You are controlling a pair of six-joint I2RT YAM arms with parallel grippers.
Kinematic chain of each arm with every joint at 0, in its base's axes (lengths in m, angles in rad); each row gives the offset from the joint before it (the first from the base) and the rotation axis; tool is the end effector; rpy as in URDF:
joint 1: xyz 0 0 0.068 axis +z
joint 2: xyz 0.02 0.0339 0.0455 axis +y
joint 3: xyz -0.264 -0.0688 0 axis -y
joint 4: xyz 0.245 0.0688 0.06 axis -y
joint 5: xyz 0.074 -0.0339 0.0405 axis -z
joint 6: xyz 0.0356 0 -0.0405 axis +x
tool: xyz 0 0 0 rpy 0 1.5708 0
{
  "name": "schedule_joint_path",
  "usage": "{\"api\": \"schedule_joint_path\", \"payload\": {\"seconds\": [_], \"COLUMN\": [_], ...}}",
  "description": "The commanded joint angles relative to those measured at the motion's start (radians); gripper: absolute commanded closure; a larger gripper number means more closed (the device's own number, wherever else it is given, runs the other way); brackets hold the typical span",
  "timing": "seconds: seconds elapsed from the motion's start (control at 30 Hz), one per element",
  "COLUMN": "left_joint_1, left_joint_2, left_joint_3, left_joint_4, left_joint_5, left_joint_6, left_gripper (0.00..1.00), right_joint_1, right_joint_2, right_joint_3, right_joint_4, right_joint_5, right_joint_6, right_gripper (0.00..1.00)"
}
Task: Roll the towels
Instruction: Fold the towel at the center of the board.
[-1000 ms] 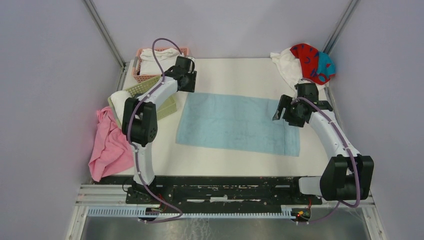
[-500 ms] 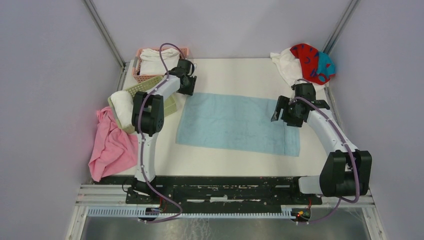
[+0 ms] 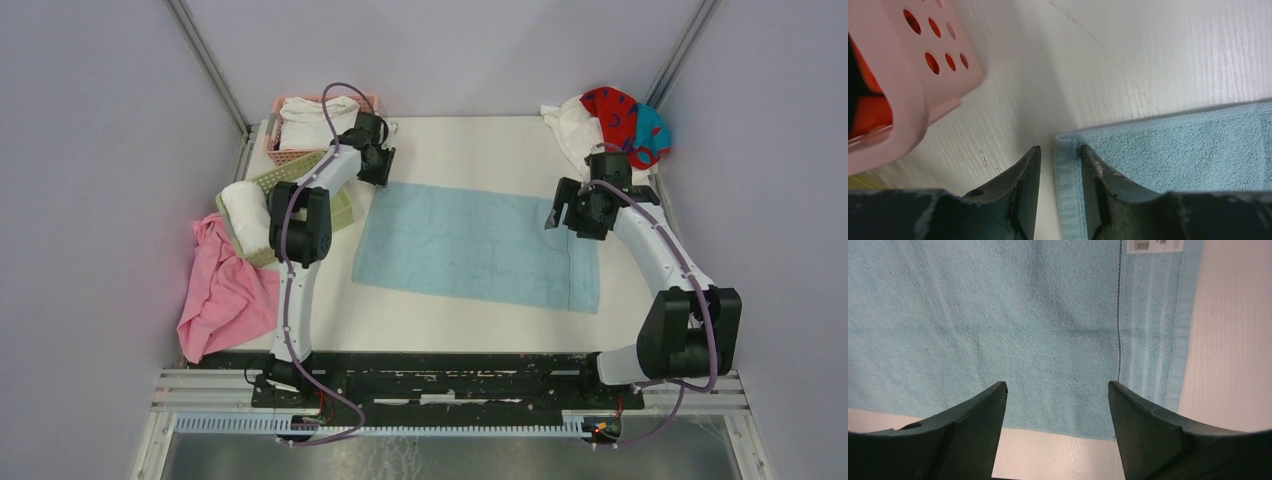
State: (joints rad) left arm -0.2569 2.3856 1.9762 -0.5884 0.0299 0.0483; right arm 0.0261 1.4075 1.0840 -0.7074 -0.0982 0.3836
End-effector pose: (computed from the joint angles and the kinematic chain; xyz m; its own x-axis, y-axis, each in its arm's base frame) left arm 0.5028 -0.1332 0.1600 -0.7987 0.2597 -0.5427 0.3086 0.9512 0.0011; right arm 0.2845 0.0109 0.2591 -0.8237 0.3511 -0.4452 0.2501 0.9297 0.2704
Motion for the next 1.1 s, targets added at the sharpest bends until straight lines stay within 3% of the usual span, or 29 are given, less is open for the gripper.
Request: {"api": "schedule_joint_path", "payload": {"seconds": [0.0, 0.13, 0.43, 0.73, 1.07], "left_joint_1": [0.006, 0.013, 0.012, 0.012, 0.013], "left_joint_2": [0.097, 0.115, 0.126, 0.128, 0.123], "left_joint_3": [0.007, 0.014, 0.036, 0.048, 0.046], "left_joint_4": [-0.092, -0.106, -0.115, -0.142, -0.152], "left_joint_5": [0.099, 0.13, 0.169, 0.162, 0.145], "left_joint_6": [0.044, 0.042, 0.045, 0.057, 0.068], "left_gripper": [0.61, 0.7, 0.81, 0.97, 0.97], "right_joint_1": [0.004, 0.003, -0.021, -0.08, -0.153], "right_joint_2": [0.034, 0.121, 0.302, 0.526, 0.671], "right_joint_3": [0.1, 0.177, 0.319, 0.48, 0.616], "right_joint_4": [0.031, 0.034, 0.019, -0.011, -0.078], "right_joint_5": [0.058, 0.053, 0.004, 0.015, 0.032], "right_joint_6": [-0.025, -0.104, -0.444, -0.524, -0.636], "right_gripper": [0.19, 0.2, 0.24, 0.32, 0.45]}}
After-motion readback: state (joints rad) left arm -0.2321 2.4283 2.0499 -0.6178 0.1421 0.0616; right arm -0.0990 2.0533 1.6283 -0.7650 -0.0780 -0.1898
